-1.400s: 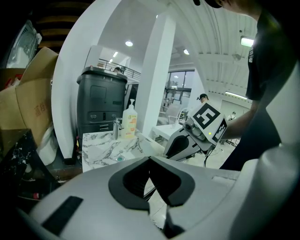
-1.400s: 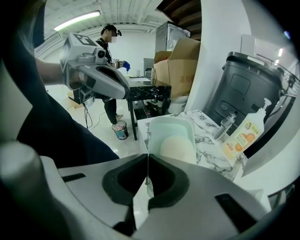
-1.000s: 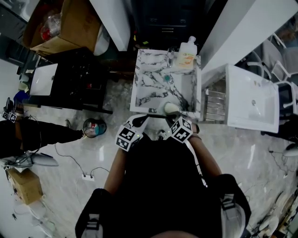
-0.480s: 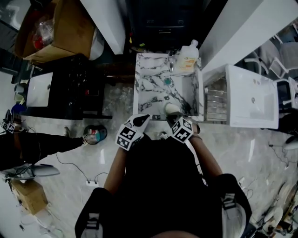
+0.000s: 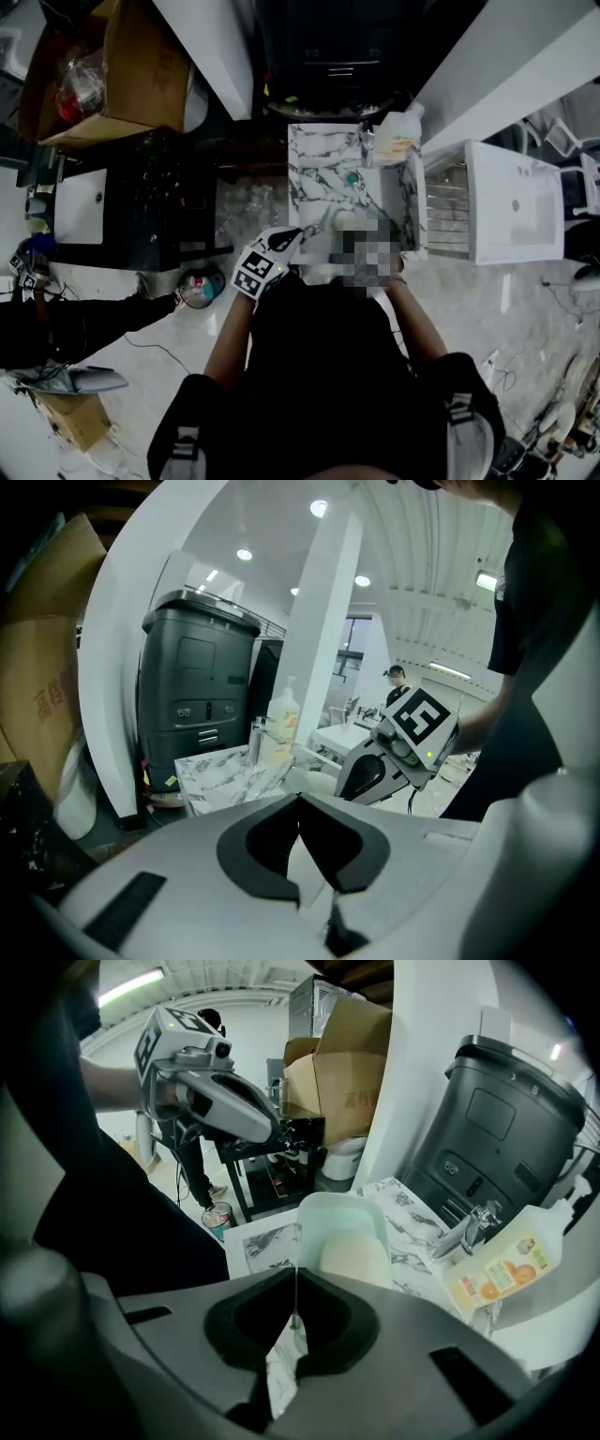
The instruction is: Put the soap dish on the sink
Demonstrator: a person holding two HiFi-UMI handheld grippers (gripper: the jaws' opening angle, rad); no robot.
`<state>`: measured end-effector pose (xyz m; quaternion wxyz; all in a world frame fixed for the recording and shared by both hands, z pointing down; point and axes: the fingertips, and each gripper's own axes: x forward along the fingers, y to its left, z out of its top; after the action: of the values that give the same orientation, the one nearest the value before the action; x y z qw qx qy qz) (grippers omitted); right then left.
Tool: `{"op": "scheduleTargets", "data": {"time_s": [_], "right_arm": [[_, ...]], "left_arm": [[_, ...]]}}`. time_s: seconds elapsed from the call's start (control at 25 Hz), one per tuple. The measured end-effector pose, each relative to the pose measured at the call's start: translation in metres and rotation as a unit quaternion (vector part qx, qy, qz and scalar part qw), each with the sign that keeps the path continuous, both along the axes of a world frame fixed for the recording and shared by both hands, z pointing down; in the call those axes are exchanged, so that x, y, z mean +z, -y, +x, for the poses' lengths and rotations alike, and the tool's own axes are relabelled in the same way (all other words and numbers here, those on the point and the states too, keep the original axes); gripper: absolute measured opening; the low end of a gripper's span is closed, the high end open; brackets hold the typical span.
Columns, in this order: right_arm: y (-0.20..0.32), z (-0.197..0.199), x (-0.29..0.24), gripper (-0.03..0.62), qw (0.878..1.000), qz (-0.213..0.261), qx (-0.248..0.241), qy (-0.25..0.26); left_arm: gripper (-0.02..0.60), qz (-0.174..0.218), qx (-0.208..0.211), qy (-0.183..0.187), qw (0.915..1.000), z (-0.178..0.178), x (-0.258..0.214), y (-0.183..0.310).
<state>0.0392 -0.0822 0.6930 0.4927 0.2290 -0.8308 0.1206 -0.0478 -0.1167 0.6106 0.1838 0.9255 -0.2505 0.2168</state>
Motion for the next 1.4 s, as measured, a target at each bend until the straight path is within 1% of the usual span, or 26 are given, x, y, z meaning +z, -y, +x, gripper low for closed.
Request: {"op": "scheduleTargets", "data": {"time_s": [0.12,0.28,0.44,0.6,0.72,1.0,1.16,1.4], "right_arm": [[0.016,-0.007,0.003,-0.002,1.000,-0.003,0.012,-0.007],[0.031,-0.013,0.010,-0.002,0.999,0.007,0.009,-0.032],[0.041,-0.018,0.017,-0.002,0.999,0.006,0.018,-0.040],[0.049,-0.024,0.023,-0.002,0.999,0.001,0.026,-0.046],[0.058,-0.028,0.025,-0.002,0.998,-0.001,0.033,-0.049],[0.080,-0.035,0.032,-0.002,0.997,0.004,0.033,-0.065],[0.092,-0.039,0.034,-0.002,0.997,0.005,0.034,-0.075],[0.106,-0.038,0.047,-0.002,0.994,-0.002,0.030,-0.103]], "left_arm": [[0.000,0.000,0.014,-0.002,0.9999,-0.006,0.002,0.019],[0.000,-0.004,0.032,-0.004,0.9995,-0.010,0.007,0.034],[0.000,-0.007,0.049,-0.007,0.9988,-0.014,0.011,0.045],[0.000,-0.003,0.057,-0.009,0.9984,-0.021,0.008,0.061],[0.000,-0.007,0.064,-0.006,0.9979,-0.028,0.012,0.069],[0.000,-0.010,0.081,-0.010,0.9966,-0.034,0.018,0.089],[0.000,-0.004,0.086,-0.021,0.9960,-0.036,0.014,0.102],[0.000,-0.018,0.102,-0.020,0.9944,-0.044,0.027,0.110]]}}
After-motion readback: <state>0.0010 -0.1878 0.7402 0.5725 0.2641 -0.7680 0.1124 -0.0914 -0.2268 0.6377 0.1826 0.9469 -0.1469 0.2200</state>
